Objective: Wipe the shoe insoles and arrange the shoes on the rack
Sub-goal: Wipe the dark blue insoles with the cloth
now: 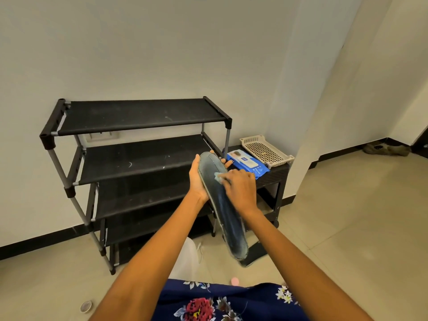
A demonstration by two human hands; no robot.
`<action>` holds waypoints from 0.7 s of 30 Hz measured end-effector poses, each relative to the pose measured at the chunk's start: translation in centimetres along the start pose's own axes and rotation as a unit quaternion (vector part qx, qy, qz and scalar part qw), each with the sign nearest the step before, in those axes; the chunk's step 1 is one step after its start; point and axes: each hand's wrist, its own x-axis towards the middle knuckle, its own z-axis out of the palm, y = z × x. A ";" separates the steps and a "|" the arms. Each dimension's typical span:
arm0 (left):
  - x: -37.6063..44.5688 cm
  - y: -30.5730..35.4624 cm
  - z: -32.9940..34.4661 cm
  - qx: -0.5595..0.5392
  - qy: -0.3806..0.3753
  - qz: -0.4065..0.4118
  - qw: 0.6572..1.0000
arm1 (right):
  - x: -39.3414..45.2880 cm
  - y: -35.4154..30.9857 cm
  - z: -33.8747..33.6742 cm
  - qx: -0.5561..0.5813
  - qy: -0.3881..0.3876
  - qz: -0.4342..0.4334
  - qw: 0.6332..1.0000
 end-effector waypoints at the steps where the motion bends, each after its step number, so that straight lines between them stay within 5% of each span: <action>1: 0.0 -0.1 0.3 0.002 0.006 0.006 1.000 | 0.3 0.1 0.0 -0.001 0.015 0.028 0.999; 8: -0.1 0.9 -0.6 -0.006 -0.006 0.003 1.000 | -2.3 -1.0 0.7 0.025 -0.010 -0.130 0.991; 13: -0.4 -0.6 0.8 0.033 -0.008 0.022 0.999 | 2.0 -0.7 0.2 -0.018 0.026 0.003 0.999; 18: 0.1 0.5 0.1 0.010 0.002 0.040 0.999 | -0.9 -2.3 1.0 0.050 0.001 -0.135 0.990; 21: 0.0 0.5 -0.8 0.001 0.015 0.019 1.000 | 0.0 0.5 0.6 -0.026 -0.036 -0.148 0.988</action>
